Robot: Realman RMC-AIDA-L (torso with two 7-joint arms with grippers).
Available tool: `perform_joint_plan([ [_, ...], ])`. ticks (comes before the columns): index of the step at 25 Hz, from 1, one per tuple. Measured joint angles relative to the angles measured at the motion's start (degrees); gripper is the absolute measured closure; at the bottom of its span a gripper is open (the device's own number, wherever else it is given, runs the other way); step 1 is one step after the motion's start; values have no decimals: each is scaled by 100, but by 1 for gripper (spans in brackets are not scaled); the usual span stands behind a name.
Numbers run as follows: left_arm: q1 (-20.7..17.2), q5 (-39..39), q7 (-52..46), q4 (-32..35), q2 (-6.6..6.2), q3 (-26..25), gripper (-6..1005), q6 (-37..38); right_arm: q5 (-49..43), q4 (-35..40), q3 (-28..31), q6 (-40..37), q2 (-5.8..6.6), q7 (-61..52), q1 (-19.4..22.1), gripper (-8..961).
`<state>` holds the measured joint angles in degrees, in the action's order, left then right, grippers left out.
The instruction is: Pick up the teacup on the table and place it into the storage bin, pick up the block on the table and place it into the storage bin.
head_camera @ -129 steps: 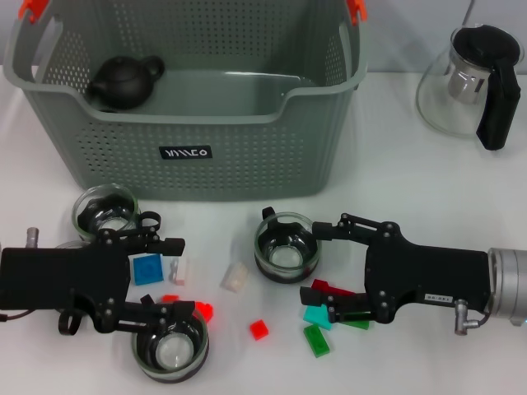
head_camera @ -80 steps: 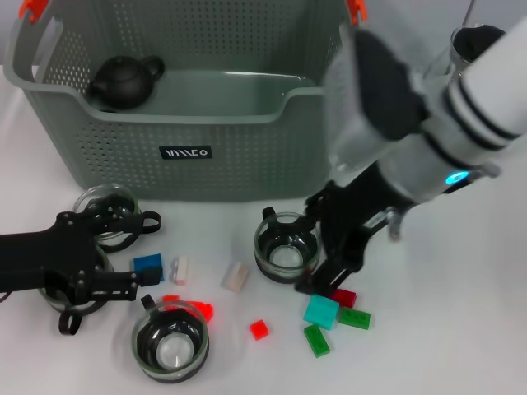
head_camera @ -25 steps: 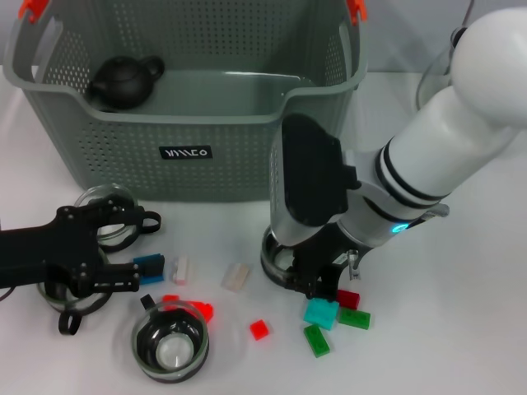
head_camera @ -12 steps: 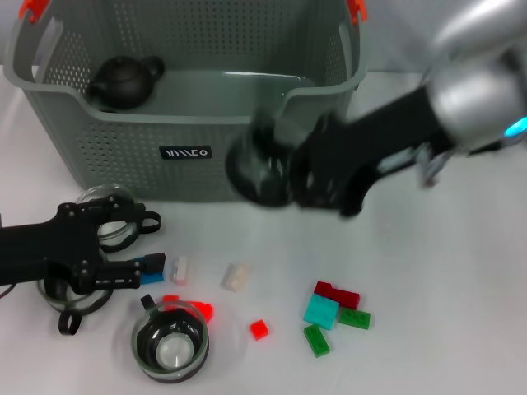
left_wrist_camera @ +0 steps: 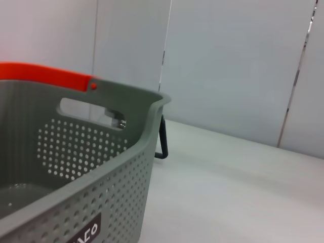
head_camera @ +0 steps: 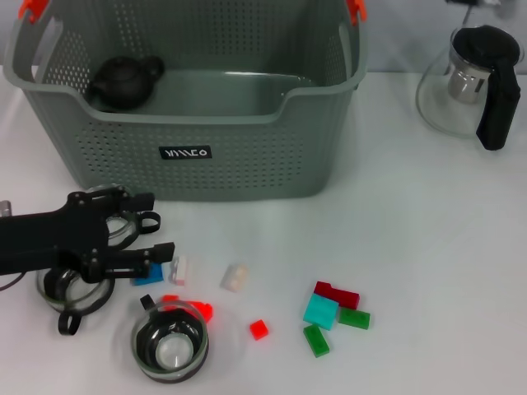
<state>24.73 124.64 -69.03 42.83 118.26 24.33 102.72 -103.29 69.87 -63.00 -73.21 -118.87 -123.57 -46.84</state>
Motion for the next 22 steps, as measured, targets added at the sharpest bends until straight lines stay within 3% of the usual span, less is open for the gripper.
perform_joint_plan([
  [6, 21, -1, -26, -2, 5, -5, 142, -6, -2344, -1394, 49, 655, 145, -1242, -1729, 896],
  [9, 22, -2, -33, -3, 4, -13, 142, -5, -3512, -2043, 63, 891, 140, -1713, -2413, 896],
  [11, 23, -27, -40, -3, 4, -14, 142, -4, -4206, -2370, 64, 1016, 73, -1896, -2782, 896],
  [15, 19, -76, -64, -3, 12, -41, 142, -15, -5240, -2904, -54, 1501, -130, -2090, -3218, 896],
  [22, -9, -81, -107, -3, 30, -99, 142, -11, -5194, -4433, -519, 2876, -170, -2072, -3534, 896],
])
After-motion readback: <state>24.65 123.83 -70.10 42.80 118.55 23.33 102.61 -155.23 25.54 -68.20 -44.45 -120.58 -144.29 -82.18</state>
